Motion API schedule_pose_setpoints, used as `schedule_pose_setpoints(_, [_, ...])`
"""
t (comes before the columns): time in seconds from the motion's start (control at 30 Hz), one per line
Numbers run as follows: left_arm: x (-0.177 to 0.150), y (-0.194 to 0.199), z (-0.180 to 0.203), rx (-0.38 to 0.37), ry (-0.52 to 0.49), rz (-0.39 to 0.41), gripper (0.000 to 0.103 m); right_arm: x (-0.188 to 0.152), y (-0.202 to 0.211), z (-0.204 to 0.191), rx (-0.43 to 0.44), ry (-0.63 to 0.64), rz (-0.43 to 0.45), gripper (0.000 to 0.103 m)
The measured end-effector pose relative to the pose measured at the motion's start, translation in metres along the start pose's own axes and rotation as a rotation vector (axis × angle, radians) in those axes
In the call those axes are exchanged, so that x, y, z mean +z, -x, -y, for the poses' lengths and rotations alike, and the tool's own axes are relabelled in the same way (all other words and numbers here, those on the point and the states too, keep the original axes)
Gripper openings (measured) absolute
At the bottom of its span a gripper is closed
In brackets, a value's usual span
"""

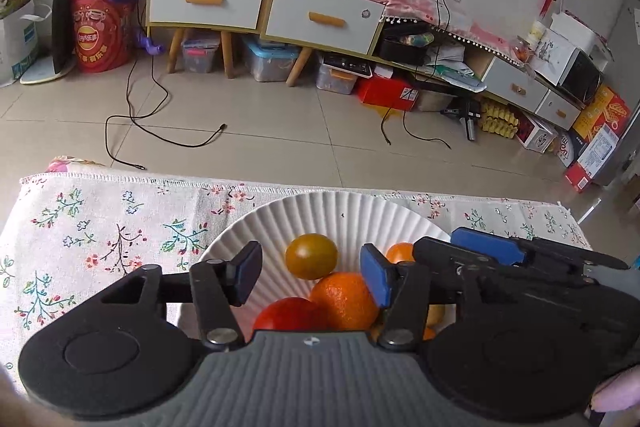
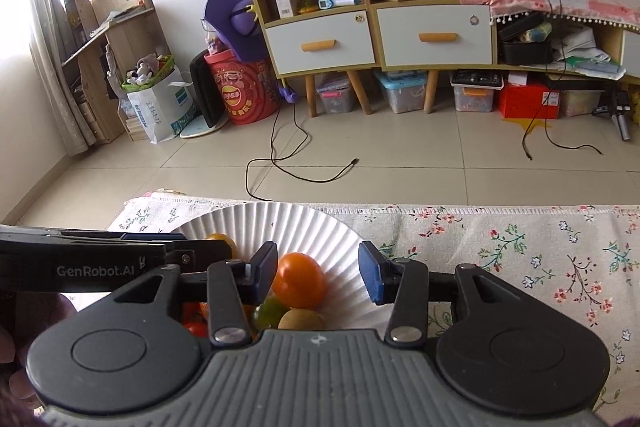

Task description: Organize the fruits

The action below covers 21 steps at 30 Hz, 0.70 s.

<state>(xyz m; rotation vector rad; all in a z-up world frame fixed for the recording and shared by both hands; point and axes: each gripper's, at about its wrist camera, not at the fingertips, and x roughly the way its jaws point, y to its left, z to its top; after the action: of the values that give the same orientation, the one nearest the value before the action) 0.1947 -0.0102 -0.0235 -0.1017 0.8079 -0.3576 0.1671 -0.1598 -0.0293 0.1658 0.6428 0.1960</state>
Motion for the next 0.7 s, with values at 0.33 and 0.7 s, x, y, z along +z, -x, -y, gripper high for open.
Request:
schedule_pose_setpoints(0.33, [-0.017,0.033,0.007,0.077,0.002,0.012,0.088,-0.001,0.029,0.007,-0.081,-0.035,-0.002,0.062])
schedule_pose_setpoints(0.7, [-0.048,0.074,0.017,0.157,-0.004,0.011,0.103,-0.02,0.064,0.007,-0.187,-0.052,-0.025,0.087])
